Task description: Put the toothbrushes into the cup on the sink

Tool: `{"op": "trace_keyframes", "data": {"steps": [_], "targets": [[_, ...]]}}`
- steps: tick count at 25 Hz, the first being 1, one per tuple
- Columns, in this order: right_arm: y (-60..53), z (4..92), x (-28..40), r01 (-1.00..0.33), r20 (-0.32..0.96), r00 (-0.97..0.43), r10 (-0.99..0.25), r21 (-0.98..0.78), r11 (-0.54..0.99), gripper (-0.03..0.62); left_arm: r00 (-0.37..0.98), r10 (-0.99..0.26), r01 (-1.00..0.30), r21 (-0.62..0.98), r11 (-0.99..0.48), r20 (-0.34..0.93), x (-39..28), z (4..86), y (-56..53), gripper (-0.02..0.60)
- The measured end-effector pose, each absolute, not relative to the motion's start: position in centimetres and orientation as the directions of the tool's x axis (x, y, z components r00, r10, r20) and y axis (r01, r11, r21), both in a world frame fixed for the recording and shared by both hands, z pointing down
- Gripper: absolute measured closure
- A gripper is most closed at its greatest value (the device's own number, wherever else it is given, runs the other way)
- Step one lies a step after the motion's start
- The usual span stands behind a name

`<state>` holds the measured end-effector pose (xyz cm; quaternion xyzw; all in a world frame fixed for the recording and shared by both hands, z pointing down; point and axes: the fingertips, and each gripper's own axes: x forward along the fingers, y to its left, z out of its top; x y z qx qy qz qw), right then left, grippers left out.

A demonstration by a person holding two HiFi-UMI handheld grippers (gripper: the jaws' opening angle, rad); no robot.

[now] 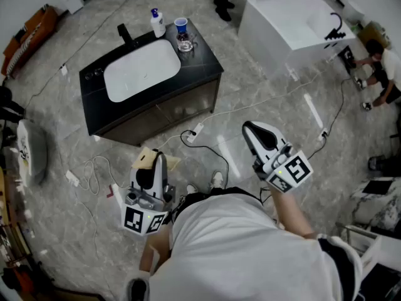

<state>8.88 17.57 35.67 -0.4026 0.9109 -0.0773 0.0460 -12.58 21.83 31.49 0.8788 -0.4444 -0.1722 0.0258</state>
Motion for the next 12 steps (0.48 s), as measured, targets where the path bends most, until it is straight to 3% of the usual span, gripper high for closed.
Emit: {"op": "trace_keyframes", "data": {"steps": [12], "targets": [[17.3,34.7,9.9,-0.716,-0.06,-0.676,-0.734,-0.18,0.674,0.546,0.527,-0.796,-0.783,0.194,-0.591,-0.296,-11.8,30.6,21.8,0.54]]}}
